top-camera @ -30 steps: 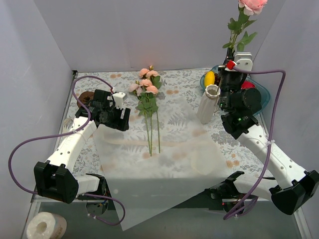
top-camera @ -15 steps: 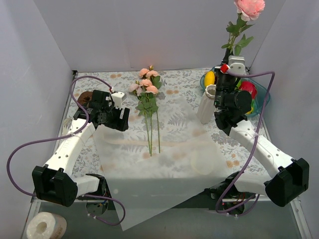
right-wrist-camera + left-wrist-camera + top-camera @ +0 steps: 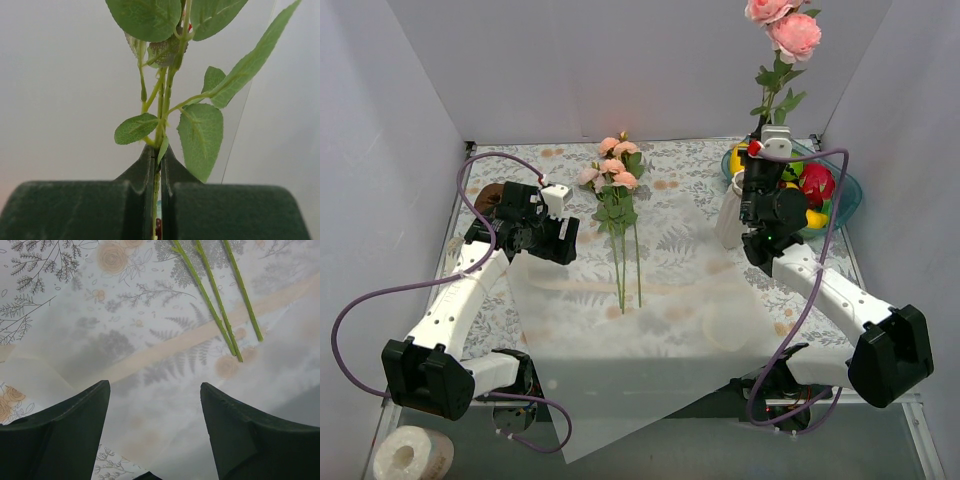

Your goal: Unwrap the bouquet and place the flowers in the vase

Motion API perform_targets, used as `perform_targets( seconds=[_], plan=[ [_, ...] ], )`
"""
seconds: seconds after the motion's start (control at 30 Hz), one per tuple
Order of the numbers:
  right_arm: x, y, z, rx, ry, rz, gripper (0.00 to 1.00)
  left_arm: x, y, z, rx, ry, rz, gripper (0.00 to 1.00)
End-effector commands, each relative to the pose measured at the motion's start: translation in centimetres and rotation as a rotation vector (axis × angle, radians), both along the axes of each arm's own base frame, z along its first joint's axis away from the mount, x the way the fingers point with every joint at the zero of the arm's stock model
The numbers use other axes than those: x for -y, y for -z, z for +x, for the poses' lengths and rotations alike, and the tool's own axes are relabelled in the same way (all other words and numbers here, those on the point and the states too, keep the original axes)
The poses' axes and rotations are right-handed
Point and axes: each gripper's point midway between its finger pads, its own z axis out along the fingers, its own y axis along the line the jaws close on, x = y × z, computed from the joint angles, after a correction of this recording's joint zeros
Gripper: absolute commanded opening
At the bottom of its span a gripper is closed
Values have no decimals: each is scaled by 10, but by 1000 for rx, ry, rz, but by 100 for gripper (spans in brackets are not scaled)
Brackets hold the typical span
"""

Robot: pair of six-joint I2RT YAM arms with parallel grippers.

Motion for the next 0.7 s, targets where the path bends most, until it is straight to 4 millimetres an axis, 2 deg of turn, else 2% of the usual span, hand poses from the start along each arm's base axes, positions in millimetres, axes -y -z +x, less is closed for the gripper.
perform_targets(
  seconds=[0.0, 0.3, 0.33, 0.37, 0.4, 0.43, 0.5, 0.53, 0.6, 0.63, 0.67],
  plan=[
    [12, 4, -10, 26, 7, 67, 1, -2, -11, 0, 37, 0, -5, 74],
    [20, 60, -13, -112, -19, 107, 1, 0, -19, 6, 53, -15, -19, 74],
    [21, 64, -12, -134, -18, 115, 5, 0, -19, 6, 54, -13, -22, 74],
    [18, 62, -12, -149, -41, 125, 14, 1, -19, 5, 52, -13, -24, 74],
    [14, 82, -5, -251, -55, 84, 25, 1, -19, 5, 53, -13, -24, 74],
    [10, 74, -5, -253, -91, 113, 40, 1, -18, 5, 51, -11, -26, 74],
    [6, 74, -8, -279, -121, 101, 51, 1, -18, 6, 54, -12, -28, 74],
    [4, 81, -9, -313, -130, 105, 62, 1, -19, 6, 55, -14, -29, 74],
    [2, 79, -14, -318, -156, 101, 75, 3, -21, 7, 57, -13, -35, 74],
    [2, 87, -15, -357, -159, 84, 83, 3, -22, 8, 58, -15, -37, 74],
    [2, 82, -18, -354, -168, 105, 85, 4, -25, 8, 64, -11, -43, 74]
  ],
)
